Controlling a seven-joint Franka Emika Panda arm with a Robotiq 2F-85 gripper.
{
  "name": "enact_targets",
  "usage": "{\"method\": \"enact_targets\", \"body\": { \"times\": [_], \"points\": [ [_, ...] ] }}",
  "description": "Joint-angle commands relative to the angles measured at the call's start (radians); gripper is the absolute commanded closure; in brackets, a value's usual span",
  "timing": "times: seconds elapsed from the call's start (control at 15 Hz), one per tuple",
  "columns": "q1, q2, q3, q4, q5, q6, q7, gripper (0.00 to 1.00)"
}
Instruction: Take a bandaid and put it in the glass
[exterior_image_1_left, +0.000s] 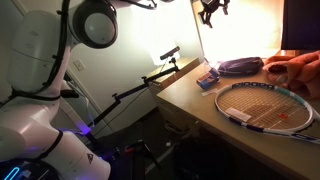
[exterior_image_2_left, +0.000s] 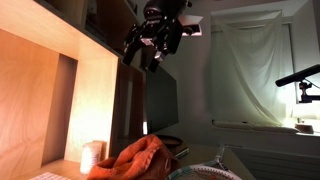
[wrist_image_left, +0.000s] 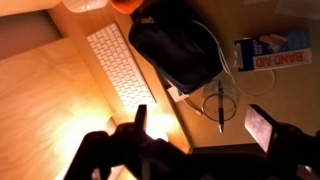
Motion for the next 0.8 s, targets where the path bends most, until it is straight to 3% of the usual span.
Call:
{"method": "enact_targets", "body": {
  "times": [0.0, 0.33, 0.73],
  "points": [
    [0.04, 0.05, -0.047, 0.101, 0.075, -0.14, -0.072, 0.0],
    [0.073, 0.128, -0.102, 0.218, 0.123, -0.318, -0.139, 0.0],
    [0.117, 0.223, -0.161, 0.348, 0.113, -0.337, -0.153, 0.0]
  ]
}}
